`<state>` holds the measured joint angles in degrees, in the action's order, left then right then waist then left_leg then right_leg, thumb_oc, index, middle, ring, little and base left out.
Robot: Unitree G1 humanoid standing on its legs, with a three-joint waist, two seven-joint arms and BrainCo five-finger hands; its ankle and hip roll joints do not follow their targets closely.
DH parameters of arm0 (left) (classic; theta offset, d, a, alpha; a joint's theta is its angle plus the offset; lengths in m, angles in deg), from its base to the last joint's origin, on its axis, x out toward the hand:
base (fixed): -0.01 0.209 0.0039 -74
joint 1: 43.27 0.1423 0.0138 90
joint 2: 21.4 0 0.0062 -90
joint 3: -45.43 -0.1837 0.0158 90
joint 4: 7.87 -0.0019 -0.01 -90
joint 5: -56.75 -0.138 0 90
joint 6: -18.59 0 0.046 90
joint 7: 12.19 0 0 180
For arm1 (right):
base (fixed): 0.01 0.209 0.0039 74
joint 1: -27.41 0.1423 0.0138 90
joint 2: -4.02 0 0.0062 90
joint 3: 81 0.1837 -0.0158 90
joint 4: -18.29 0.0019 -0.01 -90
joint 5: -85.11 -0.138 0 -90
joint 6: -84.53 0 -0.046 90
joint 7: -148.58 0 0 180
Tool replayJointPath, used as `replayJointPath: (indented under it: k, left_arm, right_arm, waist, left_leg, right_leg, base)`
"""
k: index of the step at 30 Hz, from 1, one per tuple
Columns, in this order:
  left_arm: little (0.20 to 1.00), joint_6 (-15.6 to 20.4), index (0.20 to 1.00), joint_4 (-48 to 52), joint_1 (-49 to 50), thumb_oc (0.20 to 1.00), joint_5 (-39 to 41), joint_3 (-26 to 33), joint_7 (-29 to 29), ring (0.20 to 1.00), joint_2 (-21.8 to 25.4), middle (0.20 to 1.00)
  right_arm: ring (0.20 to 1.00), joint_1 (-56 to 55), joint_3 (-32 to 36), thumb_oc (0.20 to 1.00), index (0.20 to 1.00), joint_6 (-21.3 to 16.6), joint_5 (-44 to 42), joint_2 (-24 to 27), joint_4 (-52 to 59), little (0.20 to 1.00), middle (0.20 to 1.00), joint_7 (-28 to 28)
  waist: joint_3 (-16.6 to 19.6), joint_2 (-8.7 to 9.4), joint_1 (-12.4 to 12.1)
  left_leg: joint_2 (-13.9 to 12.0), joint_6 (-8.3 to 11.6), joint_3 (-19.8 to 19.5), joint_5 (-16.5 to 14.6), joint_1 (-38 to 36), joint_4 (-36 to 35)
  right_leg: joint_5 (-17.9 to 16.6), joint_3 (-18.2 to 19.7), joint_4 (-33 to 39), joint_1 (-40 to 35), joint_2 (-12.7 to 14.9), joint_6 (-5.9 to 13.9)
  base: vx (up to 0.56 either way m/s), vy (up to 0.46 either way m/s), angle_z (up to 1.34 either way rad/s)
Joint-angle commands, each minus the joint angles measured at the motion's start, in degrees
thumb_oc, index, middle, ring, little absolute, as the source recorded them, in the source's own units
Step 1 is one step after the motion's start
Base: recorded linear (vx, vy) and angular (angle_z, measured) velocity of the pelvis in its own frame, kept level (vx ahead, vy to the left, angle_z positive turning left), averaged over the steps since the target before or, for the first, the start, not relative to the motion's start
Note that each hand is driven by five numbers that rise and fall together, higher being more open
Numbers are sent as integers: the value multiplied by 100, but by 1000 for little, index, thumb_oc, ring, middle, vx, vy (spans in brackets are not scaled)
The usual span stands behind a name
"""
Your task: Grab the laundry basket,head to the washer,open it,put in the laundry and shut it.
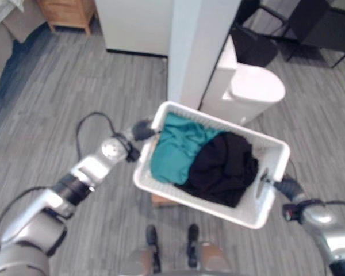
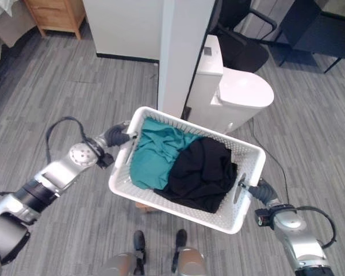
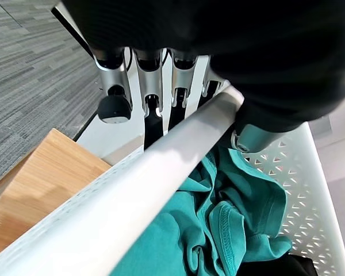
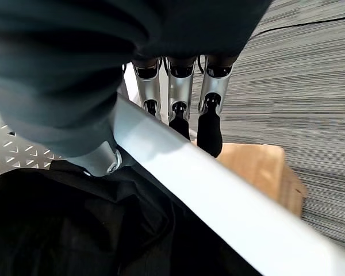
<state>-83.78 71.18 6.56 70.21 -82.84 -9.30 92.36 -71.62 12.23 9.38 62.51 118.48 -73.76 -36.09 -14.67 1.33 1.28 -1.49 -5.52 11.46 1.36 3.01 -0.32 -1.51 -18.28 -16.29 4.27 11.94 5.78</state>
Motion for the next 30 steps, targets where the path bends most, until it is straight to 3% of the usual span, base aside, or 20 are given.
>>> replayJointPath:
  k: [1, 5, 7, 10, 13, 14, 15, 16, 20, 26, 28, 30]
  left_arm:
    - [200, 529, 200, -278, -1077, 200, 130, 26, 378, 200, -620, 200]
    - [200, 526, 200, -319, -1123, 200, 141, 34, 350, 200, -557, 200]
    - [200, 539, 200, -341, -1158, 200, 150, 52, 314, 200, -461, 200]
    - [200, 543, 200, -493, -1233, 200, 173, 99, 230, 200, -327, 200]
    - [200, 576, 200, -536, -1279, 200, 193, 150, 174, 200, -283, 200]
    - [200, 622, 200, -585, -1294, 200, 220, 179, 133, 200, -253, 200]
    - [200, 633, 200, -627, -1307, 200, 225, 172, 126, 200, -268, 200]
    - [200, 638, 200, -636, -1311, 200, 226, 174, 126, 200, -270, 200]
    - [200, 717, 200, -788, -1413, 200, 271, 56, 93, 200, -642, 200]
    - [200, 799, 200, -938, -1391, 200, 402, 6, 31, 200, -1010, 200]
    - [200, 810, 200, -984, -1396, 200, 433, 8, 13, 200, -1098, 200]
    - [200, 809, 200, -972, -1358, 200, 424, 108, 7, 200, -1088, 200]
  right_arm:
    - [200, 449, 678, 200, 200, -510, -423, 30, 208, 200, 200, -53]
    - [200, 488, 626, 200, 200, -514, -359, -54, 106, 200, 200, 3]
    - [200, 590, 537, 200, 200, -524, -290, -116, -11, 200, 200, 65]
    - [200, 903, 298, 200, 200, -550, -241, -227, -266, 200, 200, 172]
    - [200, 1071, 163, 200, 200, -583, -250, -251, -370, 200, 200, 246]
    - [200, 1232, 47, 200, 200, -637, -267, -230, -487, 200, 200, 305]
    - [200, 1279, -5, 200, 200, -650, -278, -204, -523, 200, 200, 288]
    - [200, 1288, -11, 200, 200, -654, -280, -199, -531, 200, 200, 288]
    - [200, 1309, -27, 200, 200, -788, -424, -12, -614, 200, 200, 398]
    - [200, 1444, -108, 200, 200, -878, -633, 286, -674, 200, 200, 433]
    - [200, 1433, -111, 200, 200, -857, -689, 354, -626, 200, 200, 393]
    - [200, 1349, -85, 200, 200, -820, -763, 380, -474, 200, 200, 316]
  waist:
    - [671, 64, -197]
    - [762, 125, -329]
    - [829, 177, -460]
    - [959, 328, -654]
    - [965, 379, -750]
    - [946, 330, -793]
    - [931, 302, -789]
    - [923, 296, -796]
    - [731, 150, -594]
    - [525, 15, -463]
    - [375, -7, -519]
    - [271, 26, -562]
  left_leg:
    - [254, 165, -133, -567, 296, 721]
    - [257, 158, 227, -556, 370, 750]
    - [217, 156, 539, -459, 467, 718]
    - [93, 248, 1031, -325, 670, 639]
    - [-86, 342, 1287, -138, 797, 606]
    - [-377, 512, 1517, 139, 883, 585]
    - [-490, 592, 1555, 248, 884, 561]
    - [-509, 611, 1560, 265, 876, 557]
    - [-1007, 1031, 1490, 1014, 952, 382]
    - [-1213, 1223, 1258, 1324, 944, 236]
    - [-1126, 1183, 824, 1341, 1075, 429]
    - [-870, 1127, 95, 1099, 1166, 708]
  right_leg:
    - [119, -119, -407, -253, 159, 458]
    - [131, -414, -432, -540, 183, 527]
    - [105, -704, -408, -764, 195, 584]
    - [219, -797, -195, -1128, 127, 695]
    - [420, -784, 140, -1225, -5, 577]
    - [809, -807, 495, -1286, -173, 407]
    - [981, -750, 684, -1311, -283, 313]
    - [981, -742, 703, -1320, -304, 288]
    - [1250, -503, 1186, -1364, -891, -19]
    - [1084, -363, 1568, -1421, -1141, -80]
    - [929, -368, 1661, -1381, -1145, -137]
    - [805, -245, 1679, -1319, -1088, -149]
  base:
    - [-102, 12, -30]
    - [-110, 3, -37]
    - [-195, -29, -38]
    - [-305, -98, -91]
    - [-237, -127, -67]
    - [-393, -266, -91]
    - [-292, -221, -100]
    - [-150, -165, -87]
    - [-283, -274, -46]
    - [-199, -123, -18]
    - [-197, -56, -34]
    - [-194, -77, -56]
